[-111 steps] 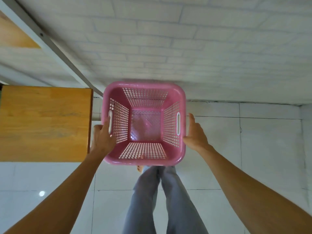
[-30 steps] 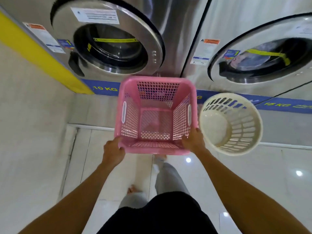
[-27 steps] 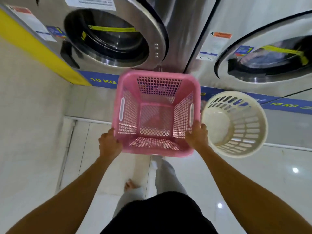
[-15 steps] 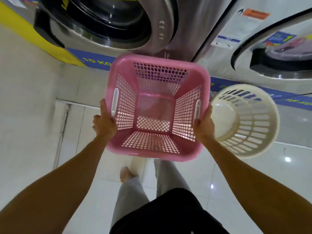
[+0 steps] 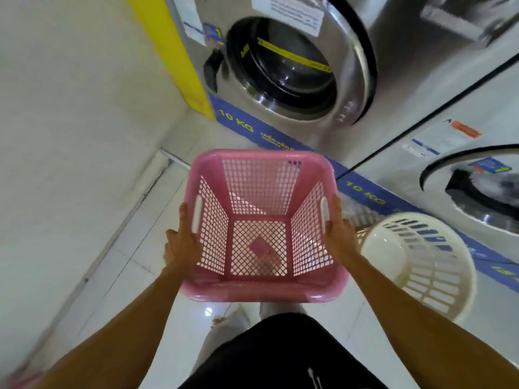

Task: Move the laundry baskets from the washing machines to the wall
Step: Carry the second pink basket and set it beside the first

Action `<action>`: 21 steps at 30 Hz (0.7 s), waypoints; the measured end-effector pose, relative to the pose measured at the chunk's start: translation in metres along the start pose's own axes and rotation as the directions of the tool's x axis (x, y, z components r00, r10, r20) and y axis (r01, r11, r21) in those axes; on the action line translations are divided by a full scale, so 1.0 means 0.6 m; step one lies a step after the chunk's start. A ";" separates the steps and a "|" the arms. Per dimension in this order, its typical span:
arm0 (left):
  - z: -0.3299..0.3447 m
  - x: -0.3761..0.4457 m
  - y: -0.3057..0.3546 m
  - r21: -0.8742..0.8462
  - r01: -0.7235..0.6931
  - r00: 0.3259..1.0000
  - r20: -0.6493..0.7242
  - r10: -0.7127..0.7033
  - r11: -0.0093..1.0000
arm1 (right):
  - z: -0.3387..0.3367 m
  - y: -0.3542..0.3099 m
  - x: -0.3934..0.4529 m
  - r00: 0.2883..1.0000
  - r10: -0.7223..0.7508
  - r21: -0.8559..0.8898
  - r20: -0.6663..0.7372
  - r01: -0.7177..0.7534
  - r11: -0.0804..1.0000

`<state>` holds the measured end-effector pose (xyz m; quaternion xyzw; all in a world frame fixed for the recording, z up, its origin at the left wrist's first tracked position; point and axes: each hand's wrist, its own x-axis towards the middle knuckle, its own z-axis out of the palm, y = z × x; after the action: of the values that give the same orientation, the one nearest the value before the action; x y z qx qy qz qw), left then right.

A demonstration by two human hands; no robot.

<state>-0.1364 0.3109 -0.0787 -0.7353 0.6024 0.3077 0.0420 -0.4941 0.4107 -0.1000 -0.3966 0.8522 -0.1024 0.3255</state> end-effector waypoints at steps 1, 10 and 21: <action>-0.004 -0.013 -0.031 -0.030 0.039 0.999 -0.001 -0.039 0.999 | 0.010 -0.013 0.000 0.999 -0.043 -0.024 0.023 0.043 0.999; -0.016 -0.211 -0.310 -0.329 0.333 0.916 -0.109 -0.386 0.884 | 0.110 -0.246 -0.123 0.932 -0.331 -0.306 0.149 0.361 0.881; -0.040 -0.503 -0.628 -0.547 0.567 0.623 -0.205 -0.755 0.616 | 0.332 -0.468 -0.422 0.671 -0.622 -0.303 0.403 0.739 0.601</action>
<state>0.1912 0.6623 -0.0238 -0.9449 0.1889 0.2292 -0.1377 -0.0766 0.4288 -0.0116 -0.7659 0.5833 0.0288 0.2689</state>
